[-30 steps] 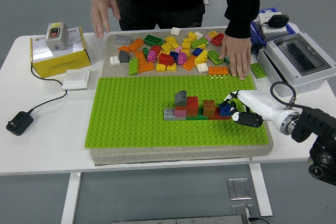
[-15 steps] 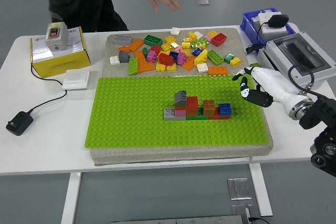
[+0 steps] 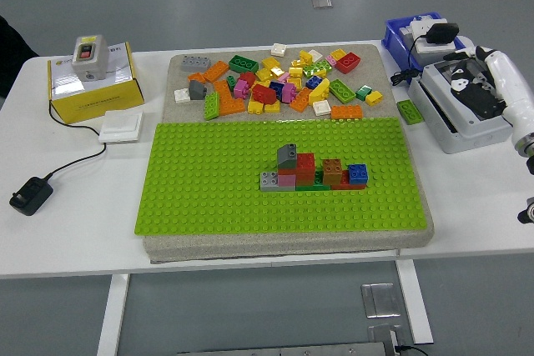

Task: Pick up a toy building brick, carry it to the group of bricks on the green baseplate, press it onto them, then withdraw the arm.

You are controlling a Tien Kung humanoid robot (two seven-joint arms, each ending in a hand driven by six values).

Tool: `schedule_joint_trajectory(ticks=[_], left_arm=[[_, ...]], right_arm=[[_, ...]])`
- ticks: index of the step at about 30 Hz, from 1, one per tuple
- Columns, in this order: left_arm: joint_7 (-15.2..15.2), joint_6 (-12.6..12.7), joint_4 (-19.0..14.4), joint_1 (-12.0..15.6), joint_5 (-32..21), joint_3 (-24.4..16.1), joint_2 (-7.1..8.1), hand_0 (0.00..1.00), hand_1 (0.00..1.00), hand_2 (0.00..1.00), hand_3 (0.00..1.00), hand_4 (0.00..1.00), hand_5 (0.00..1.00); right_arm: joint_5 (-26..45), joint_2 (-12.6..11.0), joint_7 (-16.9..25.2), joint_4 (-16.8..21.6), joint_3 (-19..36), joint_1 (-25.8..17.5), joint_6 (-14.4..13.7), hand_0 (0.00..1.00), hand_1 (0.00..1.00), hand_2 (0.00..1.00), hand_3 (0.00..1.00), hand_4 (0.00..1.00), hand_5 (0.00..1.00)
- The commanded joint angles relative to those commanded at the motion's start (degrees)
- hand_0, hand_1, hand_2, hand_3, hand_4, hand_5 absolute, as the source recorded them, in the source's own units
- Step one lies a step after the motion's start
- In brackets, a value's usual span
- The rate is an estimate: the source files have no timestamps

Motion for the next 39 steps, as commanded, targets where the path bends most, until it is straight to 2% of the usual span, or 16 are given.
schedule_joint_trajectory(ticks=[5, 10, 23, 39], left_arm=[[0.01, -0.12, 0.00, -0.28, 0.29, 0.05, 0.25, 0.670, 0.647, 0.534, 0.643, 0.106, 0.671], [0.08, -0.32, 0.00, -0.53, 1.07, -0.23, 0.77, 0.671, 0.649, 0.534, 0.643, 0.106, 0.670], [0.41, -0.68, 0.00, -0.58, 3.49, -1.89, 1.67, 0.671, 0.649, 0.535, 0.642, 0.106, 0.668], [0.18, -0.39, 0.00, -1.27, 2.43, -1.78, 1.00, 0.673, 0.650, 0.539, 0.644, 0.107, 0.666]], right_arm=[[1.02, 1.89, 1.78, -0.29, 6.61, -1.53, -1.23, 0.049, 0.201, 0.761, 0.695, 0.190, 0.436], [0.99, 2.26, 2.46, -0.39, 11.01, -1.94, -1.83, 0.049, 0.201, 0.768, 0.697, 0.203, 0.449], [0.36, 1.92, 2.36, -0.64, 13.57, -2.18, -1.98, 0.050, 0.208, 0.768, 0.699, 0.207, 0.454], [0.28, 1.66, 2.34, -0.52, 15.02, -2.49, -1.97, 0.051, 0.212, 0.773, 0.706, 0.214, 0.457]])
